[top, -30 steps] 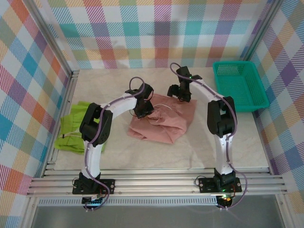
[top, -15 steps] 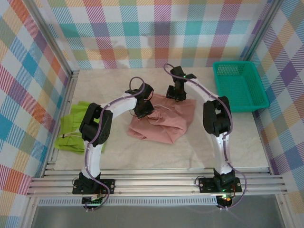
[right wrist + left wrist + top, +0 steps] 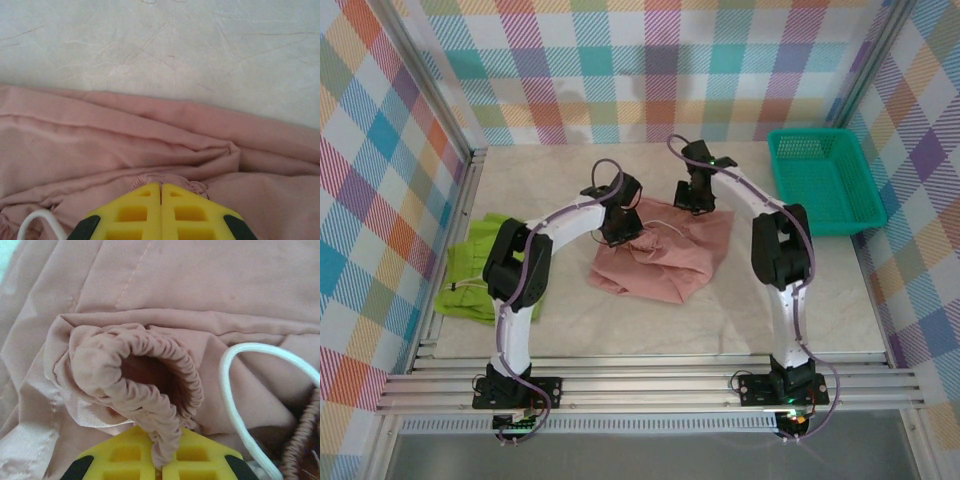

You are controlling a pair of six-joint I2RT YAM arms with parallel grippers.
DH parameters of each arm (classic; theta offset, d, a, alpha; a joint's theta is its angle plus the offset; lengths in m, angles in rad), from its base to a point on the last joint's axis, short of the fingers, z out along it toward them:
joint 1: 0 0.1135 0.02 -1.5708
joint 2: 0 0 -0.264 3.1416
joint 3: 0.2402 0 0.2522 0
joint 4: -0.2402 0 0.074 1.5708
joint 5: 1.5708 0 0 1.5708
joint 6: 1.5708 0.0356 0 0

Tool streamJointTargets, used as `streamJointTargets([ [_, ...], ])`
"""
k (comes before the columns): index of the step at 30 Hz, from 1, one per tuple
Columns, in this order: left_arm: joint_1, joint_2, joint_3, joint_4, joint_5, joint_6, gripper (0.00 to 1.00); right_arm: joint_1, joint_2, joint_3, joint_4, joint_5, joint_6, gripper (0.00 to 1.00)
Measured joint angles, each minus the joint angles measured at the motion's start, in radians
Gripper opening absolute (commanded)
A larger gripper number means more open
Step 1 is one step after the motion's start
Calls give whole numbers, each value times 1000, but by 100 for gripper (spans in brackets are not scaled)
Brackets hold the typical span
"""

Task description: Fold and stack the shorts

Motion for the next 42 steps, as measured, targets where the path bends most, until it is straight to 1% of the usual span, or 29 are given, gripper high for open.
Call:
streamJointTargets([
  [5, 0, -118, -14, 1, 11, 23, 0, 0, -216, -91, 58, -29, 3, 0],
  [8, 0, -192, -30, 2, 13, 42, 0, 5, -304, -93, 95, -53, 3, 0],
  [10, 0, -237, -45, 3, 16, 61, 0, 19, -338, -92, 116, -65, 3, 0],
  [13, 0, -289, -71, 7, 27, 96, 0, 56, -345, -77, 124, -76, -5, 0],
  [16, 0, -332, -122, 18, 39, 131, 0, 103, -322, -35, 119, -78, -17, 0],
  [19, 7, -386, -225, 77, 72, 158, 0, 151, -280, 42, 104, -78, -34, 0],
  [23, 52, -477, -439, 229, 150, 176, 0, 203, -220, 135, 87, -78, -40, 0],
  [26, 118, -507, -570, 359, 192, 179, 0, 249, -158, 210, 61, -71, -42, 0],
  [29, 163, -512, -662, 470, 216, 182, 0, 300, -78, 284, 45, -61, -42, 0],
  [33, 174, -512, -739, 579, 229, 184, 0, 349, 23, 353, 22, -56, -31, 0],
  [34, 178, -515, -759, 610, 231, 184, 2, 358, 45, 368, 16, -57, -28, 0],
  [37, 190, -541, -821, 673, 231, 181, 19, 386, 113, 399, 11, -63, -7, 3],
  [38, 197, -558, -842, 682, 230, 175, 44, 393, 132, 403, 11, -68, 2, 5],
  [39, 205, -584, -859, 681, 226, 176, 61, 398, 150, 404, 12, -76, 15, 11],
  [40, 211, -605, -870, 680, 220, 176, 74, 402, 167, 407, 13, -85, 30, 17],
  [41, 217, -637, -880, 674, 208, 175, 85, 405, 186, 409, 21, -97, 48, 21],
  [42, 221, -673, -886, 666, 192, 174, 89, 406, 203, 410, 32, -111, 65, 29],
])
